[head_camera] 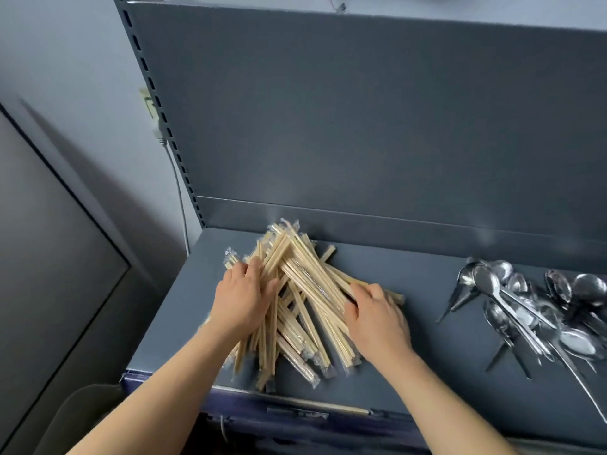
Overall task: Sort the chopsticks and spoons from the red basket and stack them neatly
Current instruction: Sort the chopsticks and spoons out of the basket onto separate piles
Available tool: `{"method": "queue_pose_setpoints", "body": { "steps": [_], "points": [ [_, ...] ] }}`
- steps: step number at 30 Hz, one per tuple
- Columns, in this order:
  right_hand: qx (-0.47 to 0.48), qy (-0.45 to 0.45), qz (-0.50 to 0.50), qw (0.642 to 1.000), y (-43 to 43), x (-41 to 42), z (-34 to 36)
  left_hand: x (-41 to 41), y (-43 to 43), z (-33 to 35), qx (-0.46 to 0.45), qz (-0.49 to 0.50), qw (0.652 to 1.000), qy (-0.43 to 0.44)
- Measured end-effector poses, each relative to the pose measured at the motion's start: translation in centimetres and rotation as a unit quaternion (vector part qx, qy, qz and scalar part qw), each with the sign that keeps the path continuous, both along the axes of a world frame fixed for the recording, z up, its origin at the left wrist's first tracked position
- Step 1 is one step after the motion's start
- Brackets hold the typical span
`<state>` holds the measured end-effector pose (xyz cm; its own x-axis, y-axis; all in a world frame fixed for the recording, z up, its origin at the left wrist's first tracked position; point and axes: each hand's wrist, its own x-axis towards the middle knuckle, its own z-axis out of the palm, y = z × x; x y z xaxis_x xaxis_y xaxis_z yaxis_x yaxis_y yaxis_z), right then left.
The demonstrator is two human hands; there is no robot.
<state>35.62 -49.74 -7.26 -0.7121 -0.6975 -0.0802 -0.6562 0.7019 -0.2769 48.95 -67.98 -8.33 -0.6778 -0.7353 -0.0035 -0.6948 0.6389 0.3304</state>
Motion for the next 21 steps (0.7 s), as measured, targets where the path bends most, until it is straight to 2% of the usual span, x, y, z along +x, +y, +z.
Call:
{"method": "queue_pose_setpoints", "body": {
  "steps": [6, 10, 13, 15, 17, 21],
  "points": [
    [0.018, 0.022, -0.015, 0.999, 0.4, 1.1, 0.5, 0.5, -0.4, 0.5, -0.055, -0.046, 0.997, -0.038],
    [-0.016, 0.019, -0.035, 0.999, 1.7, 1.5, 1.9, 0.0, 0.4, 1.9, -0.121, -0.088, 0.986, -0.071],
    [-0.055, 0.011, -0.077, 0.996, 4.3, 1.1, 3.6, -1.3, 2.7, 4.2, -0.14, -0.138, 0.979, -0.059],
    [-0.073, -0.004, -0.111, 0.991, 7.0, 0.7, 4.6, -2.7, 5.3, 5.7, -0.127, -0.183, 0.974, -0.032],
    [-0.108, -0.028, -0.153, 0.982, 10.4, 0.1, 5.2, -4.3, 8.5, 7.0, -0.076, -0.221, 0.972, 0.008],
    [-0.198, -0.098, -0.254, 0.942, 18.9, -2.3, 6.4, -8.2, 15.9, 8.2, -0.03, -0.31, 0.949, 0.042]
  ]
}}
